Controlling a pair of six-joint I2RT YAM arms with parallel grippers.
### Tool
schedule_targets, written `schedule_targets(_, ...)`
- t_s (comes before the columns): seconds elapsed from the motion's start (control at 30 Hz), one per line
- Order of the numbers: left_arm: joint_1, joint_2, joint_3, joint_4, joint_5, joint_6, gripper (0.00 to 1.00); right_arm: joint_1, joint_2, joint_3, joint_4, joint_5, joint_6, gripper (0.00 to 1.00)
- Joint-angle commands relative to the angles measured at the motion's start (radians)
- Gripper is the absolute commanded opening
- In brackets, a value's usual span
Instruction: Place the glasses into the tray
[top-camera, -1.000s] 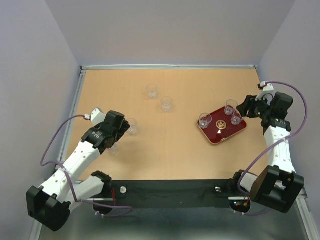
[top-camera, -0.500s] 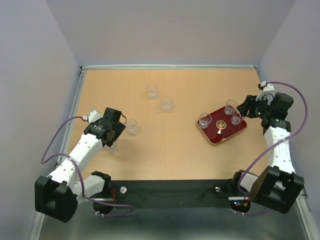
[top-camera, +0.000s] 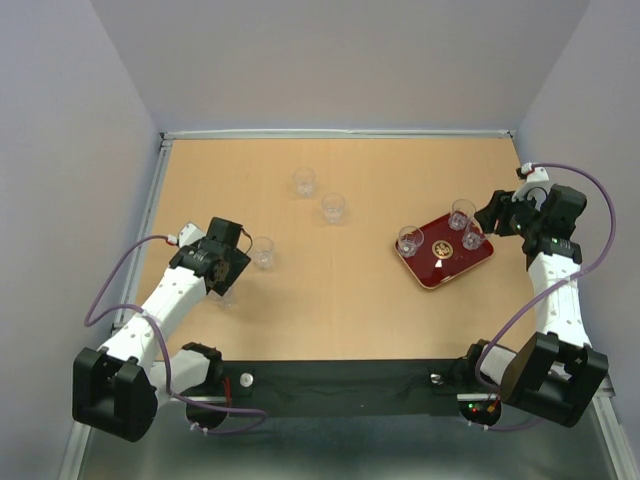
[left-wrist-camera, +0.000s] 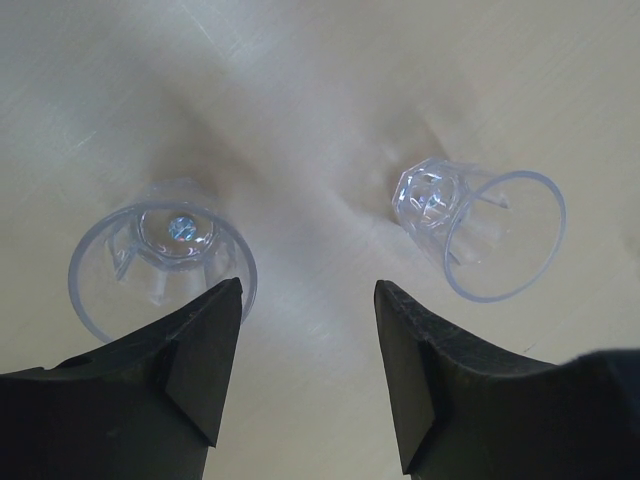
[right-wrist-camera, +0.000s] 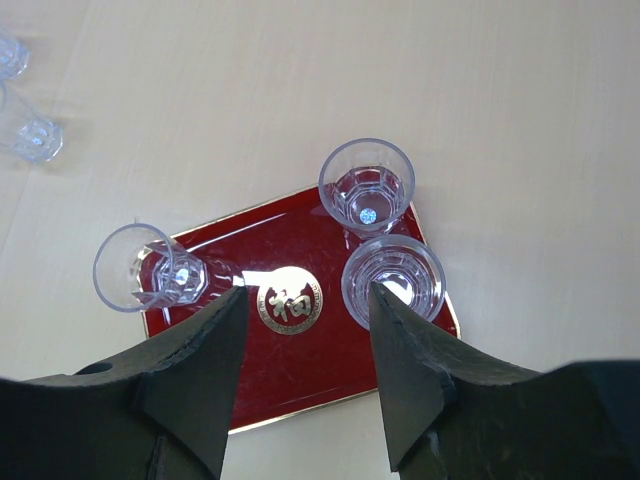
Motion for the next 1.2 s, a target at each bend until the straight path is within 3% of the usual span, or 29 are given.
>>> schedule_targets(0.0,0.007,-0.001,-0.004,-0.016,-0.019,0.017,0.67,-0.007,-0.025,-0.003,0.03,0.007,0.003,0.57)
schedule_targets(0.37,0.02,0.063,-0.022,0.007,-0.007,0.029,0.66,-0.006,-0.023,-0.003,0.031,0.016,0.0,0.57)
schedule_targets(0.47,0.02,0.077,-0.033,0.028,-0.001,0.034,0.54,-0.006,-0.023,-0.004,0.03,0.017,0.0,0.57)
schedule_targets(0.5,0.02,0.082,-0.035,0.033,0.001,0.038,0.44,-0.006,-0.023,-0.004,0.031,0.019,0.0,0.57)
schedule_targets(0.63,0.02,0.099,-0.035,0.039,0.012,0.054,0.17,-0.007,-0.023,-0.004,0.03,0.019,0.0,0.57)
schedule_targets(0.97,0.02,0.06,-0.028,0.071,0.096,0.149,0.0,-0.006,-0.025,-0.001,0.031,0.023,0.0,0.57)
schedule_targets(1.17,0.02,0.001,-0.018,0.131,0.246,0.323,0.0,-0.007,-0.023,-0.003,0.031,0.022,0.002,0.57)
